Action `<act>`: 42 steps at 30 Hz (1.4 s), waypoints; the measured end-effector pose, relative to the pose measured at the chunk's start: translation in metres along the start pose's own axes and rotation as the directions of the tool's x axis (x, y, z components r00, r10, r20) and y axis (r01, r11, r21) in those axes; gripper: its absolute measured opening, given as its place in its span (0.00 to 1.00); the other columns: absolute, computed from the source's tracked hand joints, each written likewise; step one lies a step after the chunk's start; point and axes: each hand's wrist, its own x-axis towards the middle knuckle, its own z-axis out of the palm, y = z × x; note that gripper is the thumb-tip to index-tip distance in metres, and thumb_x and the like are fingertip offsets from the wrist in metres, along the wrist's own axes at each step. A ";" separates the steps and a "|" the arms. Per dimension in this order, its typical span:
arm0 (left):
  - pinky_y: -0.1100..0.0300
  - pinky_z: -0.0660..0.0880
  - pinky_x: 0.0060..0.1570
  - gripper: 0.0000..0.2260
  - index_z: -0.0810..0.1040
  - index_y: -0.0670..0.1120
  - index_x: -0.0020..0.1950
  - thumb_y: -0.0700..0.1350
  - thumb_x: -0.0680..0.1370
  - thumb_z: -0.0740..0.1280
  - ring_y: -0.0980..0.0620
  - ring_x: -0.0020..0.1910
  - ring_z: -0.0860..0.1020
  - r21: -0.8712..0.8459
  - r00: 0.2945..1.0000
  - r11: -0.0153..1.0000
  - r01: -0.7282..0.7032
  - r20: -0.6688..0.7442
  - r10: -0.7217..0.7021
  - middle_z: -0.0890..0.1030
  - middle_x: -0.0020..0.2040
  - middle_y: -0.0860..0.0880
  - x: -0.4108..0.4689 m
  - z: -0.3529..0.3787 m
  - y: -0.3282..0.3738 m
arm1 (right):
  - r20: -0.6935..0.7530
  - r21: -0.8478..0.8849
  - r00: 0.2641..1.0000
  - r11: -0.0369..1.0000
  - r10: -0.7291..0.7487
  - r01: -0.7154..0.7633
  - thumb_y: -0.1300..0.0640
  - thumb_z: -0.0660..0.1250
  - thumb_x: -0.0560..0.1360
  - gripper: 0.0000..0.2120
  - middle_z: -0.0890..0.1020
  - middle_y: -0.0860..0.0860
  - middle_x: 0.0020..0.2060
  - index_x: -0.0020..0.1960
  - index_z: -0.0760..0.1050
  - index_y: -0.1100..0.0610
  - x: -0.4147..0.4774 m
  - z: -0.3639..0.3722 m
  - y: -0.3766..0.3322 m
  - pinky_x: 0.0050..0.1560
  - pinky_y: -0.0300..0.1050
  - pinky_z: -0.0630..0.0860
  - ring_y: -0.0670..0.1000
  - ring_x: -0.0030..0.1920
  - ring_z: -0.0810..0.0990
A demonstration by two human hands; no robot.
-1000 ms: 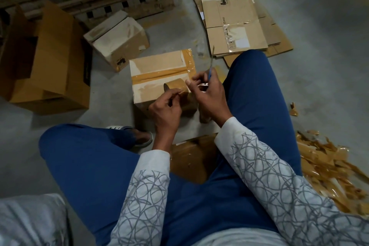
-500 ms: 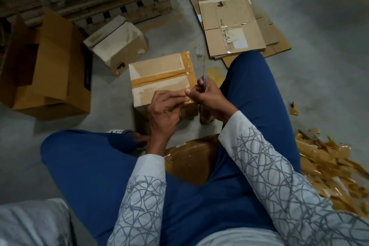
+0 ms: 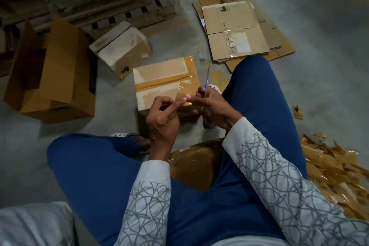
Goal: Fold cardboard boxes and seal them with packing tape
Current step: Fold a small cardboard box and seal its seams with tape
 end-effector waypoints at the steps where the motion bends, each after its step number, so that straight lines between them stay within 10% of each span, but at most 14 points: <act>1: 0.76 0.70 0.47 0.16 0.86 0.43 0.57 0.27 0.74 0.73 0.58 0.47 0.72 -0.008 1.000 1.000 0.010 -0.020 -0.010 0.79 0.47 0.41 0.000 0.000 0.000 | 0.026 0.037 0.999 0.999 0.029 -0.030 0.60 0.71 0.76 0.08 0.84 0.49 0.45 0.43 0.75 0.50 -0.002 0.001 0.000 0.47 0.47 0.76 0.54 0.54 0.81; 8: 0.72 0.73 0.47 0.16 0.86 0.43 0.58 0.28 0.74 0.74 0.54 0.47 0.76 -0.047 0.997 0.998 0.045 -0.054 -0.048 0.81 0.48 0.42 0.000 0.003 0.000 | 0.116 0.222 0.993 0.973 0.030 -0.056 0.63 0.73 0.69 0.11 0.85 0.51 0.50 0.41 0.83 0.47 -0.009 0.006 -0.005 0.42 0.46 0.81 0.57 0.59 0.81; 13: 0.66 0.77 0.43 0.15 0.85 0.43 0.59 0.31 0.74 0.75 0.56 0.46 0.76 -0.078 0.995 0.996 0.037 -0.085 -0.043 0.81 0.48 0.44 0.003 0.000 0.001 | 0.093 0.282 0.996 0.959 -0.003 -0.023 0.73 0.71 0.71 0.17 0.81 0.51 0.41 0.47 0.68 0.56 -0.005 0.004 -0.005 0.53 0.51 0.83 0.54 0.51 0.85; 17: 0.58 0.82 0.50 0.30 0.72 0.48 0.75 0.35 0.75 0.75 0.55 0.46 0.83 -0.318 0.924 0.878 0.358 -0.014 -0.382 0.84 0.47 0.56 0.007 -0.004 0.013 | -0.018 0.264 0.999 0.963 -0.042 0.045 0.76 0.68 0.73 0.17 0.84 0.49 0.36 0.46 0.68 0.56 -0.005 0.003 -0.007 0.48 0.46 0.81 0.50 0.45 0.86; 21: 0.47 0.83 0.53 0.19 0.78 0.49 0.70 0.41 0.79 0.72 0.53 0.54 0.84 -0.462 0.811 0.708 0.534 0.045 -0.583 0.84 0.54 0.57 0.010 -0.005 0.009 | -0.049 0.252 0.998 0.967 -0.029 0.040 0.75 0.69 0.73 0.17 0.86 0.51 0.40 0.46 0.68 0.55 -0.003 0.004 -0.004 0.44 0.42 0.81 0.54 0.50 0.86; 42: 0.55 0.81 0.42 0.05 0.83 0.44 0.54 0.40 0.79 0.72 0.51 0.46 0.82 -0.056 0.968 0.974 0.221 0.130 -0.213 0.84 0.48 0.48 0.013 -0.005 -0.005 | -0.133 -0.009 0.964 0.973 -0.230 0.231 0.74 0.71 0.73 0.21 0.87 0.54 0.44 0.47 0.62 0.56 -0.003 0.005 0.008 0.45 0.45 0.83 0.54 0.49 0.86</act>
